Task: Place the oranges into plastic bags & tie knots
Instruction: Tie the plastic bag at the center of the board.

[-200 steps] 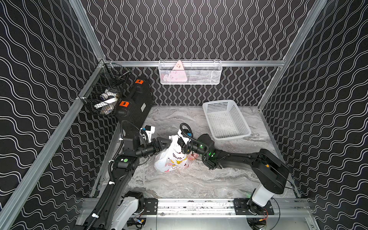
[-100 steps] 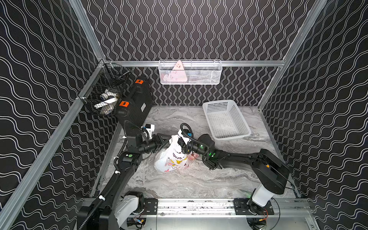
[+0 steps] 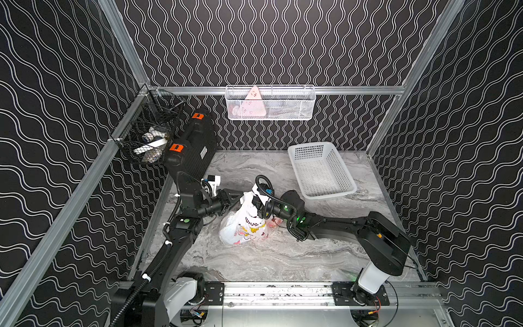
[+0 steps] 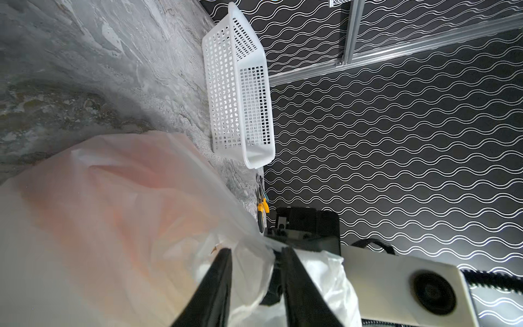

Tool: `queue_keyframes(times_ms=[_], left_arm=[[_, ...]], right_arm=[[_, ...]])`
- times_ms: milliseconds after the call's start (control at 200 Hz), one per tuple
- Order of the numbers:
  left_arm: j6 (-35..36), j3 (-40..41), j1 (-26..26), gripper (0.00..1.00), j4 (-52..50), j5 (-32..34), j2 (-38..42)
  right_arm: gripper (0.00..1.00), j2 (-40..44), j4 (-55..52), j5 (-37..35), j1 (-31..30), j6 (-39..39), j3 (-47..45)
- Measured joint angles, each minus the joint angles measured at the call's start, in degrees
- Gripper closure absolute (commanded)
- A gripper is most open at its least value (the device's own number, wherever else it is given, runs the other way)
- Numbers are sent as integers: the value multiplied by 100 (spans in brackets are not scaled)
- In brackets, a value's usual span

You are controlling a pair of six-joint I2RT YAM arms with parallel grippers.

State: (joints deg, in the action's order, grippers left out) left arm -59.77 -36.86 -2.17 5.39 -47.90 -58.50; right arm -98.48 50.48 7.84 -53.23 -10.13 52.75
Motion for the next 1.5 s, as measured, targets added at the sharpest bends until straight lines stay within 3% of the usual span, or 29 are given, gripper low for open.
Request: queue_keyframes(times_ms=[180, 265, 445, 610, 826, 951, 1066, 1231, 1336, 1501], left_arm=[[146, -76, -15, 100, -164, -15, -22], [219, -131, -15, 100, -282, -9, -22], [275, -214, -15, 100, -278, 11, -44], [275, -330, -20, 100, -146, 13, -175], [273, -372, -15, 100, -13, 13, -372], [267, -400, -15, 100, 138, 7, -503], [269, -437, -15, 100, 192, 2, -549], [291, -509, -15, 100, 227, -13, -584], [295, -533, -15, 100, 229, -20, -592], [341, -551, -15, 100, 208, -35, -573]], right_arm=[[91, -2, 0, 0, 0, 0, 0], [86, -2, 0, -7, 0, -2, 0], [48, 98, -31, -140, 7, -46, -68], [33, 927, -584, -264, -13, -83, -439], [29, 2623, -2667, -275, -33, 190, -625], [28, 3235, -4511, 31, -33, 769, 26], [25, 3171, -5604, 566, -39, 1744, 962], [31, 2371, -6749, 907, -39, 3158, 2046], [32, 1934, -7272, 960, -42, 3595, 2529], [41, 1718, -7606, 949, -44, 3971, 2522]])
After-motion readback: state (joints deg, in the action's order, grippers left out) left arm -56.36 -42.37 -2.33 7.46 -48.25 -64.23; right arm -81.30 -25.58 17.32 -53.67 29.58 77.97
